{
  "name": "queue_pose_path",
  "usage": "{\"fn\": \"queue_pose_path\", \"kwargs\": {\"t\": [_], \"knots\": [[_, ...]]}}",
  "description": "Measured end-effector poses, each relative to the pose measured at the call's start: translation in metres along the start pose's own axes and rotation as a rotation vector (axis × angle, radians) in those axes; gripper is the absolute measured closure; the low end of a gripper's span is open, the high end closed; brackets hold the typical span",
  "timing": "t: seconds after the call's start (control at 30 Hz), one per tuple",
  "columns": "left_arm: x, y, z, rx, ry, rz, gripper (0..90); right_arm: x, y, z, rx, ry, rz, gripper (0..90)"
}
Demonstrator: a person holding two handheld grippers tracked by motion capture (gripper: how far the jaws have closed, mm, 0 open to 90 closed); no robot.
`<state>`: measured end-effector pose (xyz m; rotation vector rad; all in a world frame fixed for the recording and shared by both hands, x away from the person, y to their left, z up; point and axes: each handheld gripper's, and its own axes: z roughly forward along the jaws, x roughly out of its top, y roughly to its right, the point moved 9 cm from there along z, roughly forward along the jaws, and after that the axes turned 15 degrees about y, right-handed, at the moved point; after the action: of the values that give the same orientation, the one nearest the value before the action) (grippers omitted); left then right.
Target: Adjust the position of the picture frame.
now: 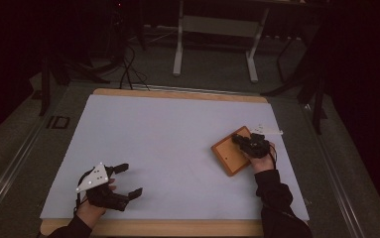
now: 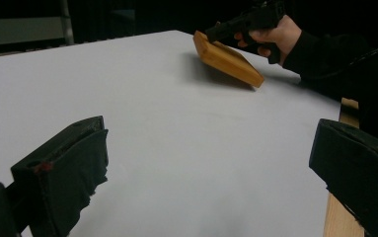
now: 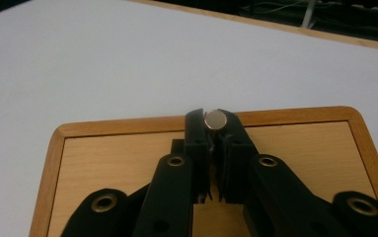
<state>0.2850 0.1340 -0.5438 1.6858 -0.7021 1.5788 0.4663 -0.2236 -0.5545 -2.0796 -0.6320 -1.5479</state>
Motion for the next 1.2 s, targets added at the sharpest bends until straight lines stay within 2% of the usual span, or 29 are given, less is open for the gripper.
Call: {"fn": "queue_pose_path", "kwargs": {"t": [0.33, 0.6, 0.67, 0.77, 0.83, 0.9, 0.93, 0.97, 1.0, 1.07, 1.1, 1.13, 1.2], "knots": [[0.0, 0.0, 0.0, -0.001, -0.001, -0.002, 1.8, 0.011, -0.002, -0.009, 0.011, 0.031, 0.015, 85.1], [-0.001, 0.0, 0.0, 0.0, -0.004, -0.002, 1.8, 0.022, -0.011, -0.01, 0.031, 0.051, 0.002, 85.1], [0.0, 0.0, 0.0, 0.0, -0.003, -0.002, 1.8, 0.029, -0.02, -0.009, 0.05, 0.064, -0.008, 85.1], [0.0, 0.0, 0.0, -0.001, -0.004, -0.001, 1.8, 0.033, -0.026, -0.01, 0.063, 0.073, -0.006, 85.2], [0.0, 0.0, 0.0, -0.001, -0.003, -0.001, 1.8, 0.039, -0.036, -0.011, 0.079, 0.083, -0.023, 85.1], [0.0, 0.0, 0.0, -0.002, -0.001, -0.003, 1.8, 0.041, -0.04, -0.011, 0.084, 0.089, -0.022, 85.1], [0.0, 0.0, 0.001, -0.002, -0.002, -0.004, 1.8, 0.046, -0.049, -0.013, 0.101, 0.098, -0.026, 85.2], [0.0, 0.0, 0.001, -0.002, -0.002, -0.004, 1.8, 0.046, -0.049, -0.013, 0.101, 0.098, -0.026, 85.2], [0.0, 0.0, 0.001, -0.003, -0.001, -0.006, 1.8, 0.049, -0.058, -0.014, 0.11, 0.103, -0.029, 85.1], [-0.001, 0.0, 0.001, -0.003, -0.003, -0.003, 1.8, 0.051, -0.062, -0.015, 0.116, 0.108, -0.03, 85.1], [-0.001, 0.001, 0.001, -0.006, -0.003, -0.003, 1.8, 0.053, -0.072, -0.017, 0.134, 0.114, -0.027, 85.1], [-0.001, 0.001, 0.001, -0.006, -0.003, -0.003, 1.8, 0.053, -0.072, -0.017, 0.134, 0.114, -0.027, 85.1], [0.0, 0.002, 0.002, -0.016, 0.0, 0.004, 1.8, 0.052, -0.085, -0.018, 0.142, 0.116, -0.03, 85.1]]}}
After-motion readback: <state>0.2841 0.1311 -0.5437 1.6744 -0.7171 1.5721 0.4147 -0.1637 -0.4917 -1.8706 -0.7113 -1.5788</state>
